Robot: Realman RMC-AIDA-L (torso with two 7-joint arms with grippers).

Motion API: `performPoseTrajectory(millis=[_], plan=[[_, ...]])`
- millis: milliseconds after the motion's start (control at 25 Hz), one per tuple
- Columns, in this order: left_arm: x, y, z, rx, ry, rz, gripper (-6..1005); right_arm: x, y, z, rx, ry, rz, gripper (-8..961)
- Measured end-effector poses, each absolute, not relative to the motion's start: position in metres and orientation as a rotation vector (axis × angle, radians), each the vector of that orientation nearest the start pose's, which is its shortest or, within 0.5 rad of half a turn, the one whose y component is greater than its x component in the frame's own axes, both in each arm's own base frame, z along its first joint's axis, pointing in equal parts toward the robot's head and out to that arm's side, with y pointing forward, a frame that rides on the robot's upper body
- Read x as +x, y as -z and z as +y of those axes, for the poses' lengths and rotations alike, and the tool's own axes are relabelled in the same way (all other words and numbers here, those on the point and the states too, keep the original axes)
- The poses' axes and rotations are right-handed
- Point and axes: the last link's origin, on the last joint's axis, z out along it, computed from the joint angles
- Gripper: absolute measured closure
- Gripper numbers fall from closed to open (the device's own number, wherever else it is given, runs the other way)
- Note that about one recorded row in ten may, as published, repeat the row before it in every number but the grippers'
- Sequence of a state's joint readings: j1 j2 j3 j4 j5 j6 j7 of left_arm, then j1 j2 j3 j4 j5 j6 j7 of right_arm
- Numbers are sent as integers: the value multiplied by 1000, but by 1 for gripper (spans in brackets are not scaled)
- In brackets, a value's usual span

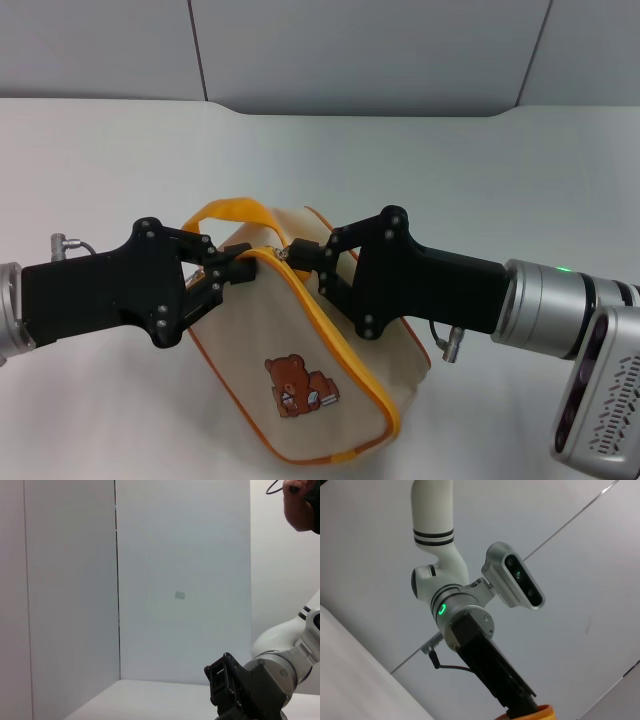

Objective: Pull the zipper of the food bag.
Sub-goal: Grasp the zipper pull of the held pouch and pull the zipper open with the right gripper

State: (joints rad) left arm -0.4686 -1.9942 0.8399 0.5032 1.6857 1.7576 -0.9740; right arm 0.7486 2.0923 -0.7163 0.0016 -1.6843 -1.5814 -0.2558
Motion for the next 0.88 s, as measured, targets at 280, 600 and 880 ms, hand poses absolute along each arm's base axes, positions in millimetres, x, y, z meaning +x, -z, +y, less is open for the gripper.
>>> performPoseTrajectory(millis=[280,600,880], plan=[[-259,-16,296,-2714,1011,-131,947,193,84,307,-2241,-864,-939,937],[-260,-17,296,-2711,1008,-135,948,200,83,302,-2249,-851,-917,955],[-260,-17,296,-2712,1010,-133,947,200,84,301,-2259,-863,-900,936]])
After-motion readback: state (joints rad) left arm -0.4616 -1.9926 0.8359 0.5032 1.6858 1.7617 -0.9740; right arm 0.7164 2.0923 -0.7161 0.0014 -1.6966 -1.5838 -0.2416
